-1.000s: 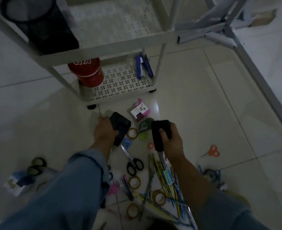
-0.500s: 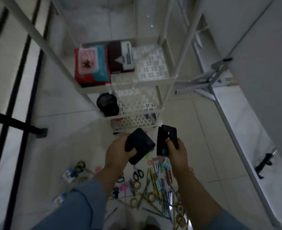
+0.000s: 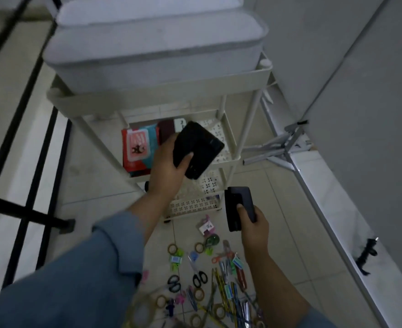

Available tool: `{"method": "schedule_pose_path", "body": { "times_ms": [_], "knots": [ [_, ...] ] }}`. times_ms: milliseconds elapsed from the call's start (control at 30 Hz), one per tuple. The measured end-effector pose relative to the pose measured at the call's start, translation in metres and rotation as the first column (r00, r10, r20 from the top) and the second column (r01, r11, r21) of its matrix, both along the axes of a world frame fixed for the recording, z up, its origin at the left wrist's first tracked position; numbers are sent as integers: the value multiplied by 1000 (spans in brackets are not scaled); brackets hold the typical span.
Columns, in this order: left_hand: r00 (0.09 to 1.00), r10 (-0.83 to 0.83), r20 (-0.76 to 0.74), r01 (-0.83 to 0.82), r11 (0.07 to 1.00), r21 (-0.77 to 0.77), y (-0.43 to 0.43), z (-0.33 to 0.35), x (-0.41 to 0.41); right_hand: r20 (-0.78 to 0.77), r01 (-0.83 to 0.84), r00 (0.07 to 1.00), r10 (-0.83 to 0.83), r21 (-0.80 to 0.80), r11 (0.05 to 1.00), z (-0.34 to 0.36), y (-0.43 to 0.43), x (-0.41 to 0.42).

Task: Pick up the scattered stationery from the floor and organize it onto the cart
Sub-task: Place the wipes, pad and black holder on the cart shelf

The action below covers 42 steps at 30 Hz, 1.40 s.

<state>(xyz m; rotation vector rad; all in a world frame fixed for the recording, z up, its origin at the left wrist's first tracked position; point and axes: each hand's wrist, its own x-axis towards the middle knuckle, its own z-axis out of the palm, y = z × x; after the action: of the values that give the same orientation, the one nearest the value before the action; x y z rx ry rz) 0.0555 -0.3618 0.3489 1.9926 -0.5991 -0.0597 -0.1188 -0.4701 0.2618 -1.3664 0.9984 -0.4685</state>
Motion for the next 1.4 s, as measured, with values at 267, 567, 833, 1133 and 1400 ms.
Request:
{"method": "schedule_pose_path", "body": {
  "times_ms": [267,567,833,1133,1400],
  "knots": [
    [992,-119,51,83,885,458,-78,-9,90,-45,-1,999,0,-30,1000,-19,-10,2],
    [950,-302,-84,303,817,491,-112,-37,104,-57,-9,998,10,3,1000,-38,-18,-8],
    [953,-272,135,101,704,703,-105,-42,85,-44,-17,999,18,30,999,-38,-23,-10],
    [873,-480,84,72,298,952,-87,-55,80,-52,-39,998,42,57,998,-38,-24,-9],
    [898,-432,79,69,317,946,-106,-53,101,-55,-37,998,39,34,999,-43,-24,-7]
  ]
}}
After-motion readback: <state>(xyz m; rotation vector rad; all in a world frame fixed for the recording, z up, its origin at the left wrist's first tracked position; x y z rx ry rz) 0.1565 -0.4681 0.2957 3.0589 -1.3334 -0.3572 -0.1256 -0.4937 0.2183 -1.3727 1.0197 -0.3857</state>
